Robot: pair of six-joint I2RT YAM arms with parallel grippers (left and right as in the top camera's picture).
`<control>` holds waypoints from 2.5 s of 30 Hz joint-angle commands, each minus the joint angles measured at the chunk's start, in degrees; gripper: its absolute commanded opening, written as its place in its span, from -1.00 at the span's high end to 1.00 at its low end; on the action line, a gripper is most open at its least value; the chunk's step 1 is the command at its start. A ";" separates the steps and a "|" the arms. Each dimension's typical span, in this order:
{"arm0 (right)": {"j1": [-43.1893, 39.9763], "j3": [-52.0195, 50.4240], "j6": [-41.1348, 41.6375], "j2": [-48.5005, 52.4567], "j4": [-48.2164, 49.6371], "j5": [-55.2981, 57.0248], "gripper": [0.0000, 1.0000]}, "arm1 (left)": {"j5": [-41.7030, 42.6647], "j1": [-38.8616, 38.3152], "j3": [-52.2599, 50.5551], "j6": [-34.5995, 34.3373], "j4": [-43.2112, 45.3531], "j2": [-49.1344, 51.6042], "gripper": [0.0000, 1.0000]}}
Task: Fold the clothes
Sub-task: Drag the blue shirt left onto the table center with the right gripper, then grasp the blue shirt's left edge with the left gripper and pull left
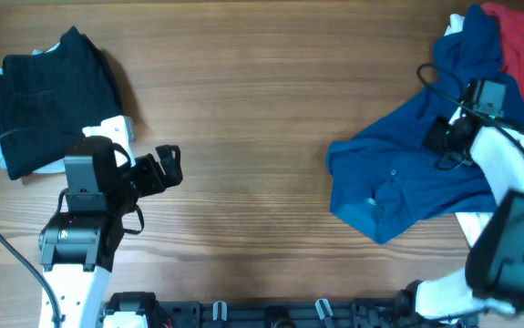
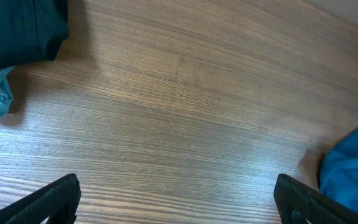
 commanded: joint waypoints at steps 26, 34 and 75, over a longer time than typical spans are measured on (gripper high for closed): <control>32.28 2.73 24.48 -2.58 32.24 -4.17 0.91 | 0.87 0.35 0.96 -0.04 2.01 0.00 -1.00; 29.11 2.73 22.05 -3.80 21.66 1.57 -0.99 | 2.34 -4.17 0.96 -0.04 4.79 1.79 -1.00; 14.03 2.69 8.98 -21.92 -18.80 3.87 -0.99 | -2.34 -34.42 20.70 -7.52 36.87 60.92 -1.00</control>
